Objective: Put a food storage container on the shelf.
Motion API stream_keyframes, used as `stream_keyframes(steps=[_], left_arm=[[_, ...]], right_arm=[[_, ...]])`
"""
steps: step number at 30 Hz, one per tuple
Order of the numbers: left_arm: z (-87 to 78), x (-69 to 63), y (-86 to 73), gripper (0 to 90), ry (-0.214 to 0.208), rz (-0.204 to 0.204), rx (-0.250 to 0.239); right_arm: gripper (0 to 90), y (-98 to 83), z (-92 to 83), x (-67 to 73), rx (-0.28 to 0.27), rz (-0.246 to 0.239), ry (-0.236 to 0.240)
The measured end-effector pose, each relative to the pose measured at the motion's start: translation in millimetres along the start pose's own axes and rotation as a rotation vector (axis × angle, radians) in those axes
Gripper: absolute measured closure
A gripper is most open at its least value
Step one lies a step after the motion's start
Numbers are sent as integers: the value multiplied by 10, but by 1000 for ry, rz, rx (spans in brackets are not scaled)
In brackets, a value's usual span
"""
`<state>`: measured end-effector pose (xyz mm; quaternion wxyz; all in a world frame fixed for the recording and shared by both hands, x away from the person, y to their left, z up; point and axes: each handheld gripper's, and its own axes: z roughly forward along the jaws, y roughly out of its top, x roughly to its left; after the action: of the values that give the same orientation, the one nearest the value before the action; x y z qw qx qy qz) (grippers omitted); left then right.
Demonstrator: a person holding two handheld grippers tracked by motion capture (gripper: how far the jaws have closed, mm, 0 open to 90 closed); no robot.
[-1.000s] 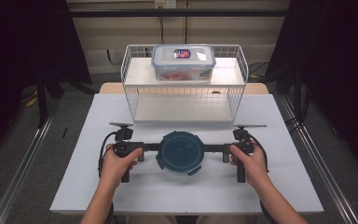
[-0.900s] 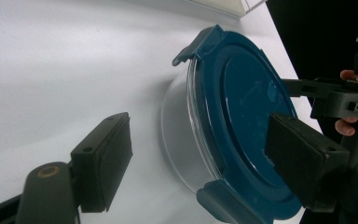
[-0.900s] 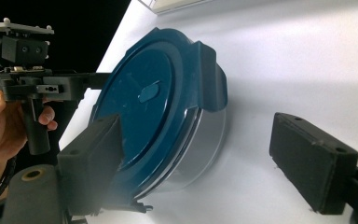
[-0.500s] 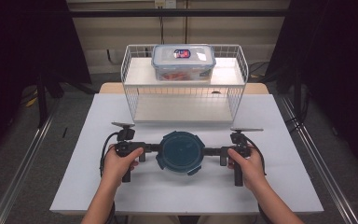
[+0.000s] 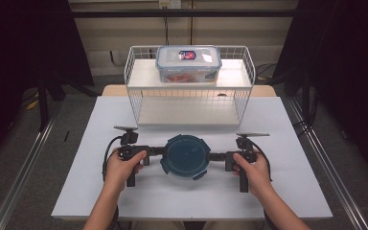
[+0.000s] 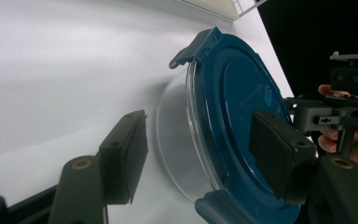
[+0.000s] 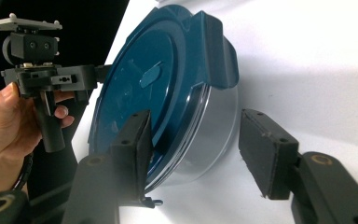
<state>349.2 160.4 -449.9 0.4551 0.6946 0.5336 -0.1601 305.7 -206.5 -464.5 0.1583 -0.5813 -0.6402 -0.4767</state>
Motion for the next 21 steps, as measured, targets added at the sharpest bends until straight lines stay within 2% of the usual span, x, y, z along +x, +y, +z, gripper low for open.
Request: stream_keyframes(steps=[3,4,5,6,7,9,11,12,15,17,19,21], left_arm=[[6,1,-2,372,-3,-9,4],[1,14,3,375,10,9,10],[11,2,-4,394,-9,-22,10],[8,18,-2,396,6,-4,17],[18,2,-9,396,-4,-31,19],[33,-6,-13,419,-12,-44,23],[42,-6,-13,461,-8,-36,26],[44,-11,-15,468,-14,-47,26],[44,-5,-14,520,-8,-46,32],[49,-1,-19,564,-25,-62,39],[47,-1,-17,578,-31,-65,43],[44,-8,-15,611,-35,-67,43]], right_arm=[[480,-2,3,7,-3,1,2],[489,-1,2,8,-3,-3,1],[490,0,6,7,-11,-9,1],[491,0,7,12,-11,-8,-1],[502,0,8,13,-12,-8,-1],[516,1,12,9,-12,-10,2],[532,1,17,17,-6,3,7],[541,0,21,19,-6,5,9],[566,2,23,24,-6,6,11],[574,0,23,21,-4,4,12],[595,-6,26,26,-4,33,22],[600,-8,22,23,-5,39,25]])
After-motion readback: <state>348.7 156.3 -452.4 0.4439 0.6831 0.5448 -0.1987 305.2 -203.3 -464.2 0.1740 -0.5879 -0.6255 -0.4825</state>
